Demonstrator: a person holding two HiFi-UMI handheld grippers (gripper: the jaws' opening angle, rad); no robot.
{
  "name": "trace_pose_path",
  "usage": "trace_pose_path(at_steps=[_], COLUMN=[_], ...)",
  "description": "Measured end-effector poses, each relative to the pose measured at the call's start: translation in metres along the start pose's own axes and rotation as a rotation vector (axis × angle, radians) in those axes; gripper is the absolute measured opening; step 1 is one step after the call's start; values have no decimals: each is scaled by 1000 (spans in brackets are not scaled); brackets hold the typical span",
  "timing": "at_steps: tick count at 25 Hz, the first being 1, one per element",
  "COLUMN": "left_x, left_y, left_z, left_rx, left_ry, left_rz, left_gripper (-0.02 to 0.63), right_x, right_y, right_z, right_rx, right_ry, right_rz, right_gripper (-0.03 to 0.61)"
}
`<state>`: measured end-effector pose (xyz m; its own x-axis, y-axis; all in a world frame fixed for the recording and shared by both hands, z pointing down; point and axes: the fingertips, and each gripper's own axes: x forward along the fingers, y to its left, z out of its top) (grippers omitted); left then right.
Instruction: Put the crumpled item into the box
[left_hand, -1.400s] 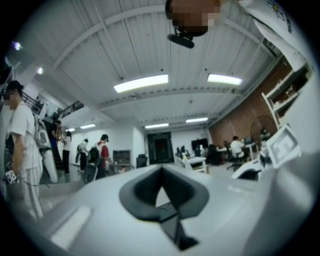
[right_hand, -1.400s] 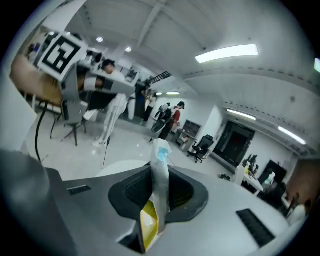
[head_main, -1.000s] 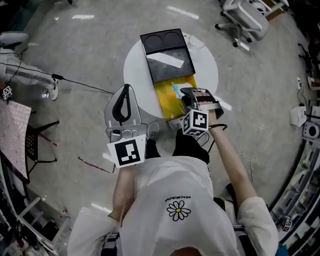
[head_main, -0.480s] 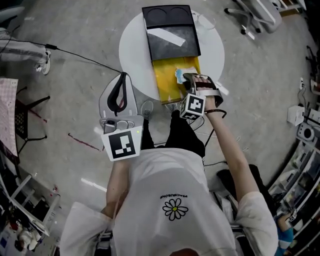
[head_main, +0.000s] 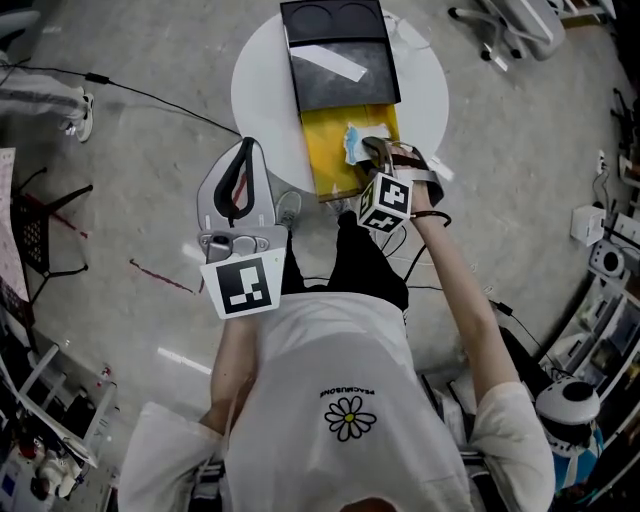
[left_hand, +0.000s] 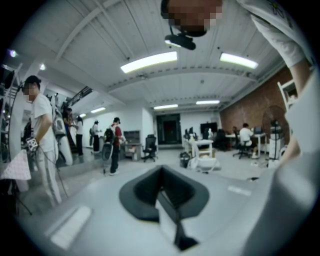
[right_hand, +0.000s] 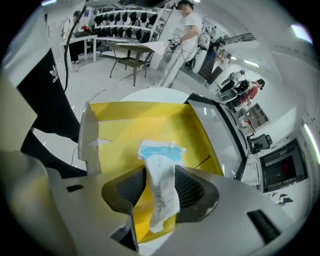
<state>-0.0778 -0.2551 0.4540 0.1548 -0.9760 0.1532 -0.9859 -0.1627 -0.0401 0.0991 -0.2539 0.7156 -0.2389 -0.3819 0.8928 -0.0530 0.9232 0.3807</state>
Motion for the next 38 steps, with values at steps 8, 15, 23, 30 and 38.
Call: trace_pose_path(at_steps=[8, 15, 23, 30, 38], left_x=[0, 2, 3, -7, -40], left_y=[0, 8, -7, -13, 0], left_z=[-5, 9, 95, 137, 178], left_rx=[-17, -8, 22, 131, 173], left_ry=[-6, -58, -244, -341, -435], left_rz=[4, -3, -27, -42, -12], left_gripper=[0, 0, 0, 0, 0], right_x=[-1, -13, -101, -234, -347], right_y=[12, -9, -114, -193, -188], right_z=[-6, 10, 54, 102, 116], right_rx=[91, 97, 235, 430, 573], right_ry=[-12, -31, -218, -539, -812], right_rz=[74, 35, -216, -585, -806], right_gripper=[225, 242, 276, 155, 53])
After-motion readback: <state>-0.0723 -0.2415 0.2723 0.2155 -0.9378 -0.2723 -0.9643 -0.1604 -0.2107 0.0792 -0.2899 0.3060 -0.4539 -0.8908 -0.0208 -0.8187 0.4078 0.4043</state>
